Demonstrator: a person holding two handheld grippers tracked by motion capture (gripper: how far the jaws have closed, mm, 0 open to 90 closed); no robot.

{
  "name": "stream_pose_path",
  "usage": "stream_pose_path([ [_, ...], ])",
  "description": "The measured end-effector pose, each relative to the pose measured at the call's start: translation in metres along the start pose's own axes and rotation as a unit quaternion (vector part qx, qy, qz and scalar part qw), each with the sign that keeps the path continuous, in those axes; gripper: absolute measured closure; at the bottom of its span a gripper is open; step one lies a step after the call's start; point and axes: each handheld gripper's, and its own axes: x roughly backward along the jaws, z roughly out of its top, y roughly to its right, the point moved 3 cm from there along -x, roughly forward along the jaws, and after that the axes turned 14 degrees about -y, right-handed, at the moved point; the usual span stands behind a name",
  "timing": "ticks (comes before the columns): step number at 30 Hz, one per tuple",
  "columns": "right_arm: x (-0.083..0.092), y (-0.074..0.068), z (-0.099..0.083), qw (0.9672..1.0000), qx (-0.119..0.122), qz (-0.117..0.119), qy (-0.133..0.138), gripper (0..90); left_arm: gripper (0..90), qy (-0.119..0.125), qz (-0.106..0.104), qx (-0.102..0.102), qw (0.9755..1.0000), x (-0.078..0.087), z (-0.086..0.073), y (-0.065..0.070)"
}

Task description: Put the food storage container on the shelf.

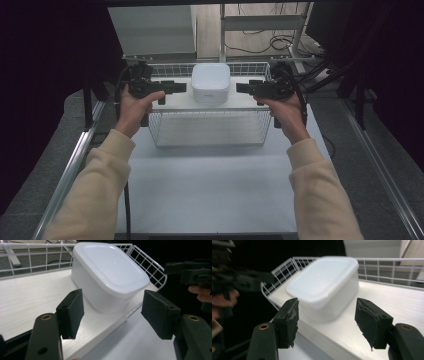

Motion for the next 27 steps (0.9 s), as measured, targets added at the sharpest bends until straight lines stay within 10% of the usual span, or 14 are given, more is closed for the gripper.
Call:
stream_pose_path([
  [7, 0.017, -0.003, -0.025, 0.9997, 0.023, 0.005, 0.012, 34.9, 33.6, 0.003, 0.006, -0.015, 0.9999, 0.007, -0.027, 0.011],
  [17, 0.032, -0.016, -0.103, 0.9963, 0.077, -0.021, 0.033, 28.3, 33.2, 0.005, 0.018, -0.069, 0.9974, 0.013, -0.110, 0.033],
  [27, 0.019, -0.024, -0.182, 0.9937, 0.105, -0.034, 0.023, 22.3, 30.0, -0.018, 0.032, -0.046, 0.9982, -0.001, -0.180, 0.024],
])
